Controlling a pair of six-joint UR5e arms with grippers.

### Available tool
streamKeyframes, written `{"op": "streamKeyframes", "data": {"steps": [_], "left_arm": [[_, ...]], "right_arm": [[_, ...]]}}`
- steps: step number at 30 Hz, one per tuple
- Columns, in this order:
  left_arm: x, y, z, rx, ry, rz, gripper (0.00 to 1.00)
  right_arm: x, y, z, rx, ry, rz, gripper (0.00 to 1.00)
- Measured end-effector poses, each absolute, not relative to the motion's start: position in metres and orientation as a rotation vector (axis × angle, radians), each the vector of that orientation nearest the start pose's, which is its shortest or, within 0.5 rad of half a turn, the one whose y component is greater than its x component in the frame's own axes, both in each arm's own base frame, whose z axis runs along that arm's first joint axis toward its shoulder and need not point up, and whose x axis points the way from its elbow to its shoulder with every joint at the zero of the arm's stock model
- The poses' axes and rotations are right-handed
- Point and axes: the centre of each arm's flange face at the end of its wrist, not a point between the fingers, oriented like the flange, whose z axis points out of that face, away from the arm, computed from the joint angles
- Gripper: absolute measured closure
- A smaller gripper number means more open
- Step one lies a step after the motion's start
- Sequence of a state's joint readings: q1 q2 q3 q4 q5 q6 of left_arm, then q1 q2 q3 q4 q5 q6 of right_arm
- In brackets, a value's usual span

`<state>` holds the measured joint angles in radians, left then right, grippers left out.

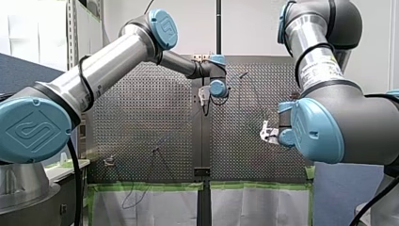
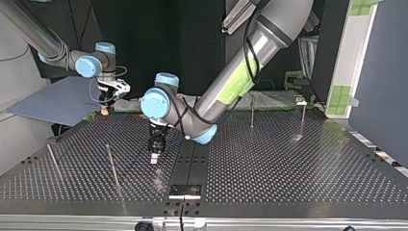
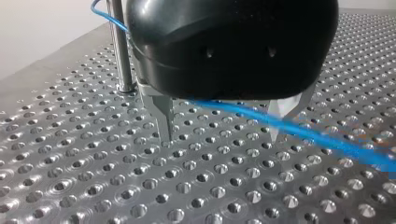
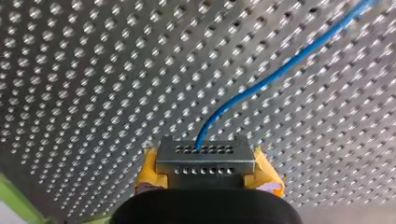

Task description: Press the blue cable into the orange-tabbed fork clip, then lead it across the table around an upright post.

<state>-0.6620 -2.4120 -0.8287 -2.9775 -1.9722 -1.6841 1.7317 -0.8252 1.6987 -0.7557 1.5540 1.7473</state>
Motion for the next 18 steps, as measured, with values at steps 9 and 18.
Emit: {"op": "streamKeyframes", "data": {"steps": [9,18], "left_arm": [[0.576,-0.567,0.311,0.104,1.534,-0.293,0.0],[0.576,-0.565,0.311,0.106,1.541,-0.277,0.0]], "right_arm": [[0.211,-0.604,0.028,1.324,-1.367,1.384,1.0],[0.186,-0.616,0.009,1.281,-1.357,1.406,1.0]]}}
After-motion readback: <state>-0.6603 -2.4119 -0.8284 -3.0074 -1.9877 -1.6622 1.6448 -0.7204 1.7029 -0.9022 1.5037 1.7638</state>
